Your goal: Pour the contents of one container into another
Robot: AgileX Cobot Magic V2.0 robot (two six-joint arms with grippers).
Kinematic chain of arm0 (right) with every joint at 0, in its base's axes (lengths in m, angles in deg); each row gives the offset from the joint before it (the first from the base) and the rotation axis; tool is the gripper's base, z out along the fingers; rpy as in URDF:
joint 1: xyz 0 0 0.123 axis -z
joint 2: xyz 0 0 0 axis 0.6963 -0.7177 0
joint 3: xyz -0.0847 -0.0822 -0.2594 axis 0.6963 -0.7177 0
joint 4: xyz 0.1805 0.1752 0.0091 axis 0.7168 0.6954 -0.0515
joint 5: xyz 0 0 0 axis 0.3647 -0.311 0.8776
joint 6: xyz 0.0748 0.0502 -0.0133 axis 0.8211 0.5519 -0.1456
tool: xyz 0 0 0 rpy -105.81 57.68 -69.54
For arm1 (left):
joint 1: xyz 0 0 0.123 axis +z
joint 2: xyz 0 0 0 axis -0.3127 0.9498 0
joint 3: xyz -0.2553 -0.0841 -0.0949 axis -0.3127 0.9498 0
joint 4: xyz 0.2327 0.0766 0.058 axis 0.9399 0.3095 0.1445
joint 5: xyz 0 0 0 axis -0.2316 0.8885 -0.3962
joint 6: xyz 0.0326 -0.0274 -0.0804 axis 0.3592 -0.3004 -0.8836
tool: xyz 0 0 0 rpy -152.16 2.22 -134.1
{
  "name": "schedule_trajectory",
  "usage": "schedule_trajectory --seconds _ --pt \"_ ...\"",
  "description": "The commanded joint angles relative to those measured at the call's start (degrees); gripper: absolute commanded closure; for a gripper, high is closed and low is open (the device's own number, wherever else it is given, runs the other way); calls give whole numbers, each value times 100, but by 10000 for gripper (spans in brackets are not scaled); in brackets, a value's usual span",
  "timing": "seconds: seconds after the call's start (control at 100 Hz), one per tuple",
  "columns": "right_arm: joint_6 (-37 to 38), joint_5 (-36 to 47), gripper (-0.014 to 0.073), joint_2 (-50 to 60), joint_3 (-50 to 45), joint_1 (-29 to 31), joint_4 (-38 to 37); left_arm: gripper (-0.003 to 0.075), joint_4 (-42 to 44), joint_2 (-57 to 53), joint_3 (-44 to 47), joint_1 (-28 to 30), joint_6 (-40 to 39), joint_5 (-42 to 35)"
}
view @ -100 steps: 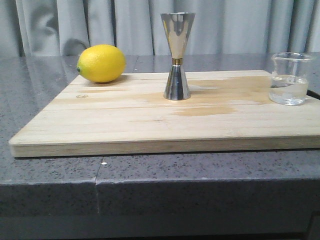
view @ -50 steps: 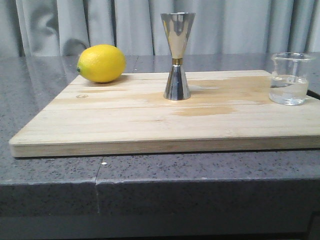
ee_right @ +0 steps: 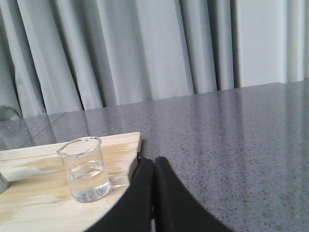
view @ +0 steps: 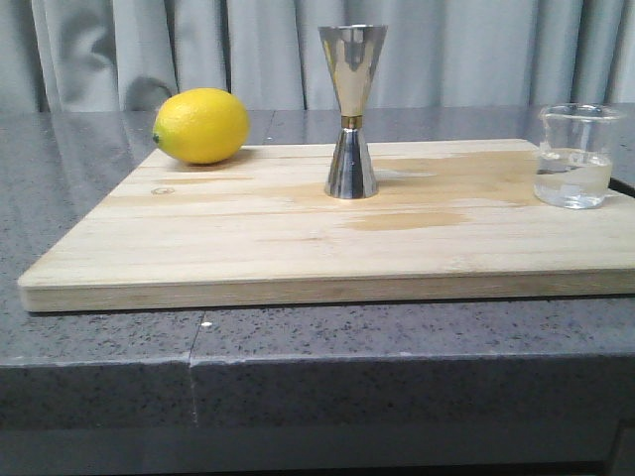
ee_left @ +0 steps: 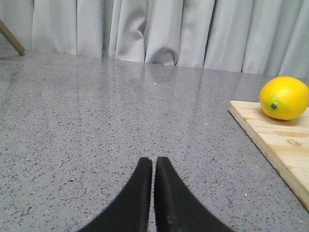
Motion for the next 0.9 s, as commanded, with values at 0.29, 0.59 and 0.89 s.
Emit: schedule_trajectory --seconds 0.29,0.59,0.89 --pt "-6 902 661 109 -154 -24 64 739 -1099 -145 206 -40 -45 -767" --pt "1339 741 661 99 357 -37 478 740 -2795 -134 -390 -40 -34 -821" --pt "-229 -2600 661 -1682 3126 -83 -39 739 -2675 1668 -2715 -459 1493 1102"
